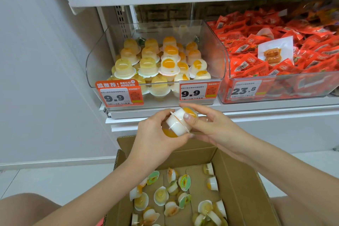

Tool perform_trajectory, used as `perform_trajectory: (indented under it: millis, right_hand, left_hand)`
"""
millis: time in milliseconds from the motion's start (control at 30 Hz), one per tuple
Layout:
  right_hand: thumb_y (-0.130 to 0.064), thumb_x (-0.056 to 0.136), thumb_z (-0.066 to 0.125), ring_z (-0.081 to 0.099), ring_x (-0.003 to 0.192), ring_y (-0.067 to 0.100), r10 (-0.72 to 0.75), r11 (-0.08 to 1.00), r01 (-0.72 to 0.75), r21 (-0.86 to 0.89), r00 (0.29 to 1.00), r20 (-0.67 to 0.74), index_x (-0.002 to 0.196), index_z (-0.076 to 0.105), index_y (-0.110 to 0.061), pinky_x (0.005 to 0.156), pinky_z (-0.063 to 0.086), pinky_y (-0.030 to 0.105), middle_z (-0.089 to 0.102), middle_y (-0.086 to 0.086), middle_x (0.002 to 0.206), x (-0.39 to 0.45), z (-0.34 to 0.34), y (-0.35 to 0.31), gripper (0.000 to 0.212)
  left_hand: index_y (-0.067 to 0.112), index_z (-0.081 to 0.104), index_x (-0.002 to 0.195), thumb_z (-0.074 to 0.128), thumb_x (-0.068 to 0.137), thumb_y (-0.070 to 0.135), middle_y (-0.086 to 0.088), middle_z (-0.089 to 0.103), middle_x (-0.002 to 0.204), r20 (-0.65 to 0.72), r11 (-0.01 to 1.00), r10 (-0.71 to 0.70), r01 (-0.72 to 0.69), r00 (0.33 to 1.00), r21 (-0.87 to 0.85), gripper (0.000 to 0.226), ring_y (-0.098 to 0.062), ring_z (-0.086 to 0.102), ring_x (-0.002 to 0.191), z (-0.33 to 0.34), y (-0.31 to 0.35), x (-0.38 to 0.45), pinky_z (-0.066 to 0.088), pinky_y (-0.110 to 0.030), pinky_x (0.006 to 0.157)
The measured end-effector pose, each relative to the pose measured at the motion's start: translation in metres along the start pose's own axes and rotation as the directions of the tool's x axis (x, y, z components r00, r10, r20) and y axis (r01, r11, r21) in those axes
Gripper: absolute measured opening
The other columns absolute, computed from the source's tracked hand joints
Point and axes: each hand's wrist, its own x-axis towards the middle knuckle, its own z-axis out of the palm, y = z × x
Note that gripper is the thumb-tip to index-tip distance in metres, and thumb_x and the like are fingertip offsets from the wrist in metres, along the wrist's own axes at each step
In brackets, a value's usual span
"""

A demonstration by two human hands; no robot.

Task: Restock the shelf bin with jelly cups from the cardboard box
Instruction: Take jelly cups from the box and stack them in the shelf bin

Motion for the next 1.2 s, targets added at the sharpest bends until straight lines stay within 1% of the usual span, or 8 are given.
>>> perform_trajectory:
  millis: [267, 433, 600, 700, 867, 1033, 1100, 1200]
  right_hand:
    - [-0.021, 0.068, 0.080, 0.070, 0.098, 0.023, 0.059, 0.998, -0.059, 0.034, 0.998, -0.006, 0.115, 0.066, -0.023, 0.084, 0.057, 0.038, 0.072, 0.011, 0.106, 0.004, 0.002, -0.004, 0.050]
    - [-0.017, 0.076, 0.074, 0.070, 0.093, 0.016, 0.077, 0.991, -0.076, 0.110, 0.997, -0.002, 0.117, 0.063, -0.010, 0.074, 0.058, 0.027, 0.072, 0.011, 0.106, 0.007, 0.004, -0.006, 0.043]
    - [-0.016, 0.070, 0.073, 0.067, 0.104, 0.022, 0.079, 0.994, -0.087, 0.060, 0.989, 0.123, 0.123, 0.060, -0.010, 0.090, 0.055, 0.034, 0.069, 0.013, 0.112, 0.009, -0.003, -0.014, 0.055]
    - [-0.016, 0.068, 0.074, 0.068, 0.099, 0.022, 0.028, 0.999, -0.031, 0.034, 0.996, 0.086, 0.119, 0.063, -0.007, 0.084, 0.056, 0.035, 0.070, 0.014, 0.108, 0.009, 0.000, -0.015, 0.053]
    - [-0.019, 0.066, 0.075, 0.070, 0.091, 0.020, -0.079, 0.996, 0.082, 0.040, 0.995, -0.064, 0.120, 0.061, -0.003, 0.073, 0.058, 0.031, 0.071, 0.014, 0.106, 0.015, 0.003, -0.034, 0.058]
    - [-0.043, 0.056, 0.085, 0.067, 0.094, 0.016, -0.449, 0.835, 0.223, -0.503, 0.805, -0.388, 0.108, 0.066, -0.021, 0.079, 0.057, 0.033, 0.068, 0.002, 0.107, 0.076, -0.028, -0.107, 0.060]
    - [-0.055, 0.044, 0.081, 0.063, 0.098, 0.015, -0.522, 0.740, 0.166, -0.652, 0.753, -0.400, 0.108, 0.065, -0.020, 0.081, 0.055, 0.033, 0.065, -0.001, 0.108, 0.115, -0.035, -0.135, 0.075]
    - [-0.049, 0.050, 0.079, 0.058, 0.094, 0.014, -0.508, 0.589, 0.047, -0.807, 0.798, -0.325, 0.109, 0.060, -0.015, 0.074, 0.046, 0.024, 0.061, -0.001, 0.105, 0.172, -0.040, -0.154, 0.070]
  left_hand:
    - [0.031, 0.050, 0.123, 0.084, 0.064, 0.028, 0.029, 0.058, 0.093, 0.033, 0.995, 0.098, -0.098, 0.995, 0.011, 0.069, 0.007, 0.058, 0.091, -0.003, -0.002, 0.001, 0.043, -0.004, 0.076]
    - [0.038, 0.040, 0.108, 0.078, 0.071, 0.032, 0.011, 0.065, 0.094, 0.038, 0.968, 0.238, -0.241, 0.970, 0.066, 0.052, -0.004, 0.059, 0.083, -0.004, -0.002, 0.002, 0.049, -0.023, 0.071]
    - [0.037, 0.040, 0.110, 0.062, 0.070, 0.050, 0.006, 0.066, 0.096, 0.023, 0.945, 0.312, -0.313, 0.950, 0.100, 0.048, -0.008, 0.060, 0.087, -0.007, -0.004, 0.003, 0.051, -0.030, 0.072]
    - [0.035, 0.039, 0.111, 0.059, 0.072, 0.052, 0.005, 0.066, 0.098, 0.024, 0.931, 0.342, -0.342, 0.940, 0.129, 0.047, -0.013, 0.061, 0.090, -0.008, -0.005, 0.004, 0.053, -0.036, 0.072]
    - [0.037, 0.035, 0.136, 0.070, 0.077, 0.046, 0.007, 0.057, 0.124, 0.070, 0.919, 0.336, -0.344, 0.939, 0.192, 0.069, -0.010, 0.050, 0.114, -0.023, -0.001, 0.017, 0.041, -0.020, 0.092]
    - [0.023, 0.045, 0.085, 0.070, 0.080, 0.032, 0.011, 0.059, 0.076, 0.047, 0.940, 0.070, -0.081, 0.996, 0.330, 0.027, -0.011, 0.059, 0.079, -0.054, -0.012, 0.047, 0.053, -0.039, 0.072]
    - [0.023, 0.043, 0.084, 0.068, 0.082, 0.034, 0.010, 0.059, 0.081, 0.107, 0.868, -0.036, -0.022, 0.994, 0.496, 0.027, -0.015, 0.060, 0.081, -0.062, -0.022, 0.056, 0.053, -0.036, 0.070]
    - [0.024, 0.036, 0.092, 0.061, 0.085, 0.036, 0.003, 0.061, 0.096, 0.085, 0.731, -0.035, -0.033, 0.996, 0.682, 0.028, -0.024, 0.060, 0.089, -0.067, -0.030, 0.065, 0.052, -0.037, 0.072]
